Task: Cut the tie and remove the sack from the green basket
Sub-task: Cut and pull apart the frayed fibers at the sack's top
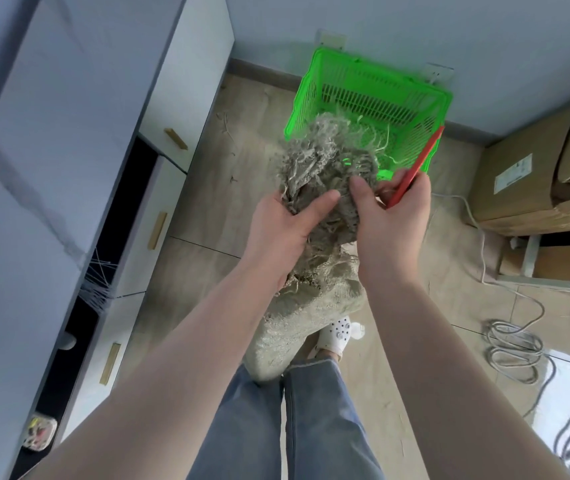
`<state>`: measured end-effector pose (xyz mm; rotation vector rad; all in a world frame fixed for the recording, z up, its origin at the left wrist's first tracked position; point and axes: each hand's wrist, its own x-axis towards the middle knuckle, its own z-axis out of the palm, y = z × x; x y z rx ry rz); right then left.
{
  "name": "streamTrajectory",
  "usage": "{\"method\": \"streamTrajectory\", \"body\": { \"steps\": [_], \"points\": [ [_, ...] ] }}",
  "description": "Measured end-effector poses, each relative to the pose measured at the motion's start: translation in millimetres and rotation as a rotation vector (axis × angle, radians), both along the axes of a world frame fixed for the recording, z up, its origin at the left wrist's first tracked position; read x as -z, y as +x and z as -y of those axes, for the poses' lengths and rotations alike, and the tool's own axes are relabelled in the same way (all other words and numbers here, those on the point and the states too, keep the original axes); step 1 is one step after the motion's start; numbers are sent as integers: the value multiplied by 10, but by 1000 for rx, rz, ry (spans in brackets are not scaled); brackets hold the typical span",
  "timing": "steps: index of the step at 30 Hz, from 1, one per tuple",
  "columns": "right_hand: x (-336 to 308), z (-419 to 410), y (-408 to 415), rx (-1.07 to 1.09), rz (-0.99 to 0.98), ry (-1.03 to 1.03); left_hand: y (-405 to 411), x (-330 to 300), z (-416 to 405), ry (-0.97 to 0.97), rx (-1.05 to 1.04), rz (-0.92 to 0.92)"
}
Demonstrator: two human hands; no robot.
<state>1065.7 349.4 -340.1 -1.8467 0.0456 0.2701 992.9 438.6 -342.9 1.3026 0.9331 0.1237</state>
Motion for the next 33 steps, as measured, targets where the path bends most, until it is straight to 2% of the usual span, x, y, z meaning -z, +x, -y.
{"method": "streamTrajectory", "body": {
  "steps": [3,8,13,17,21,24,28,30,33],
  "points": [
    [-4,25,28,51,-4,18,2,12,-75,53,34,-8],
    [-15,31,59,45,27,-41,5,-69,-140,467,251,-39],
    [-35,39,86,-22,130,-208,-3,-112,-126,561,384,109],
    [-4,17,140,-48,84,-283,-55,-110,-132,746,552,251],
    [44,-11,208,8,-88,-255,-112,-72,-130,739,612,190],
    [36,-22,175,4,-121,-194,-108,14,-159,633,491,13],
    [-1,3,149,-46,-97,-82,-119,76,-231,594,390,-177],
    [-12,17,143,-88,-60,-85,-138,53,-240,607,372,-115],
    [7,35,127,-74,5,-121,-130,-32,-205,576,491,18]
  ]
}}
